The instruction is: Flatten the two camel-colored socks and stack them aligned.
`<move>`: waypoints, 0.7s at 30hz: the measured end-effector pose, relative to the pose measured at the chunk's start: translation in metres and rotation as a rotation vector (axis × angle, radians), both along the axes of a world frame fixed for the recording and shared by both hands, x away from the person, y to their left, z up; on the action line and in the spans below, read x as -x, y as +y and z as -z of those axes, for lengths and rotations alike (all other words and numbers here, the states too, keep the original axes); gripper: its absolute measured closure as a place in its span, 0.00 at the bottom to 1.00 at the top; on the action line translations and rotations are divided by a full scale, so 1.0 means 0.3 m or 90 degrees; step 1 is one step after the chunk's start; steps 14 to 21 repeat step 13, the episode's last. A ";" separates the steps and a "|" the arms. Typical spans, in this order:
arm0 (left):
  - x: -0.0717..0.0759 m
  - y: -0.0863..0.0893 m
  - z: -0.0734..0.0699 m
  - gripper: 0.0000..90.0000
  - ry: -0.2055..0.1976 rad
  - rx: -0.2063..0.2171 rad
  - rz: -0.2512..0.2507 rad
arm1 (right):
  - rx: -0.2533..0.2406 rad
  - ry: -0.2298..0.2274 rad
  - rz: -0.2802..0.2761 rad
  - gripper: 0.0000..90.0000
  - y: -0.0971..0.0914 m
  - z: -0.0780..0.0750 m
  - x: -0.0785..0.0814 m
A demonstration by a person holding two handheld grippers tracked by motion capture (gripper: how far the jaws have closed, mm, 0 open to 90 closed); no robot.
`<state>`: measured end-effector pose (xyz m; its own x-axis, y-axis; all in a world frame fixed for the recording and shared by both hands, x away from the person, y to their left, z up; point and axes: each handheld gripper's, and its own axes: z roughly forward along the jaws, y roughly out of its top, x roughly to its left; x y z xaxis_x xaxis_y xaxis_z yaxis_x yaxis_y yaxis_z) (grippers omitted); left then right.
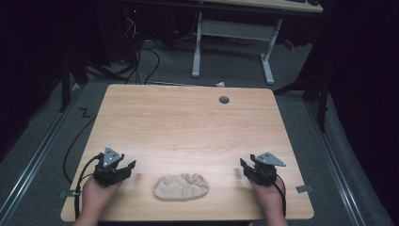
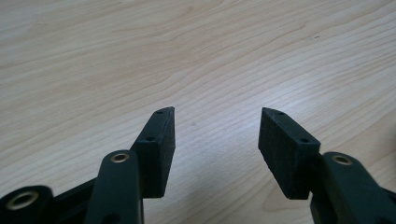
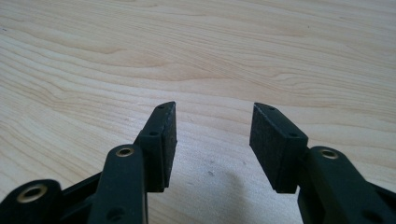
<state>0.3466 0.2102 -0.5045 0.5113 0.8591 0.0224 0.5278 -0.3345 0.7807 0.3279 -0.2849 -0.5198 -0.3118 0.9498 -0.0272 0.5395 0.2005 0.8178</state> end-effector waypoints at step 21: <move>0.027 -0.017 -0.013 0.50 -0.009 -0.009 0.022 | -0.007 0.013 -0.016 0.56 0.009 0.007 0.002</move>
